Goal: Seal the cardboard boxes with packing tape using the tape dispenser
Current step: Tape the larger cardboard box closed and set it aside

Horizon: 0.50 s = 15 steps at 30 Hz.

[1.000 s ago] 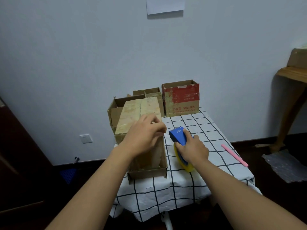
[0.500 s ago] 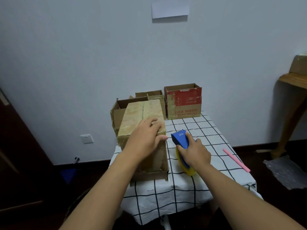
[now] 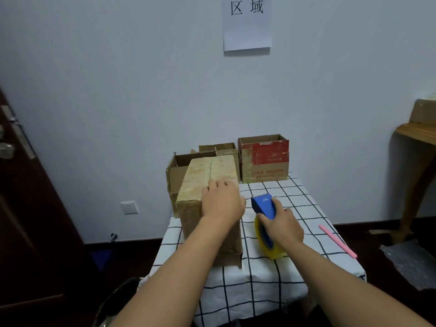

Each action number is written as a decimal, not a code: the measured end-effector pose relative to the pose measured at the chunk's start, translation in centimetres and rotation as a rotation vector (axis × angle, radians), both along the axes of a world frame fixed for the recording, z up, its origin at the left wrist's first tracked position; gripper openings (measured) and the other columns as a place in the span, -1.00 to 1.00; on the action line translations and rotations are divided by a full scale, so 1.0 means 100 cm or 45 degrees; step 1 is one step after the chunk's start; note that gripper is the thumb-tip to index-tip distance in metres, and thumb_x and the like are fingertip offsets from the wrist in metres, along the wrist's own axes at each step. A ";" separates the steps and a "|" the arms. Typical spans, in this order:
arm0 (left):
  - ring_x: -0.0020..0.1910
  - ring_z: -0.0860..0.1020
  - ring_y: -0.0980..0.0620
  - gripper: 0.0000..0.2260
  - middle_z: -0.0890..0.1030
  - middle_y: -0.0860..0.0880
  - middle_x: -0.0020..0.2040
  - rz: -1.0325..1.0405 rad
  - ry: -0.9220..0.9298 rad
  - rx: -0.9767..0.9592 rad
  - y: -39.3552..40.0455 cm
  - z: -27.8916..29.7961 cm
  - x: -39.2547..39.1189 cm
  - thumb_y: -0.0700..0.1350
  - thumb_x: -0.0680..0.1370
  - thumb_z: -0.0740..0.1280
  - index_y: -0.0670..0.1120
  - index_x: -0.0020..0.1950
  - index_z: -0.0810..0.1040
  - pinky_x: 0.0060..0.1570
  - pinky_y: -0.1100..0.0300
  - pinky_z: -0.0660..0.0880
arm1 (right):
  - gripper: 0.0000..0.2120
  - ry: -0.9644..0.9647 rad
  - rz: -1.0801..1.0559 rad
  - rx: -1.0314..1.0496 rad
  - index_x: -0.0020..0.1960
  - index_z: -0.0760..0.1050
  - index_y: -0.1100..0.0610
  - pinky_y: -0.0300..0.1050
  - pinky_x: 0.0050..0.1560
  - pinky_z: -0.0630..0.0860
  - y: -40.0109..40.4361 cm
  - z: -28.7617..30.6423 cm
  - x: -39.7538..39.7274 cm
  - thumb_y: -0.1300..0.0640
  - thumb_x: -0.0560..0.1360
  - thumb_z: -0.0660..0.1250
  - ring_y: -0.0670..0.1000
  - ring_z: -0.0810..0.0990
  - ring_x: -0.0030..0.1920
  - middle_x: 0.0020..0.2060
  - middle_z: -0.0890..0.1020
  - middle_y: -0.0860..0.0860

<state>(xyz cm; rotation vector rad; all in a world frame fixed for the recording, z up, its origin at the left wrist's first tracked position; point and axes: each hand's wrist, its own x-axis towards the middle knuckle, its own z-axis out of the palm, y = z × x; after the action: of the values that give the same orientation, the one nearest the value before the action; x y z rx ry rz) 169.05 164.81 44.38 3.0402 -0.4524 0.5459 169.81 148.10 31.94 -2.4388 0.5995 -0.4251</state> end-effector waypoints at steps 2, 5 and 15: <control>0.28 0.43 -0.10 -0.58 0.51 -0.12 0.31 -0.066 -0.059 -0.029 0.004 0.001 -0.007 0.09 0.63 0.12 -0.13 0.37 0.42 0.26 0.00 0.39 | -0.35 -0.097 -0.035 0.121 0.50 0.15 -0.21 -0.01 -0.14 0.42 -0.007 0.009 -0.004 -0.34 0.48 0.25 0.07 0.45 -0.08 0.01 0.44 0.00; 0.27 0.47 -0.03 -0.65 0.53 -0.05 0.30 -0.231 -0.170 -0.179 0.018 0.005 -0.019 0.02 0.65 0.09 -0.08 0.36 0.44 0.31 0.04 0.35 | -0.35 -0.241 -0.082 0.293 0.47 0.21 -0.20 0.01 -0.10 0.42 -0.023 0.027 -0.011 -0.32 0.46 0.31 0.08 0.45 -0.04 0.10 0.52 0.04; 0.31 0.40 0.00 -0.55 0.53 0.04 0.33 -0.667 -0.280 -0.413 0.086 0.044 0.013 -0.33 0.53 0.36 0.04 0.35 0.54 0.36 0.17 0.29 | -0.38 -0.434 -0.220 0.403 0.44 0.26 -0.16 0.07 -0.01 0.47 -0.075 0.061 -0.034 -0.26 0.46 0.37 0.11 0.46 -0.01 0.09 0.51 0.05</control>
<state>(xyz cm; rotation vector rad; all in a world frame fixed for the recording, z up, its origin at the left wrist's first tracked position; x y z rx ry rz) 170.36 173.36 48.76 2.4244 -1.0127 0.8174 166.42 140.61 38.06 -1.9657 0.6727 -0.7385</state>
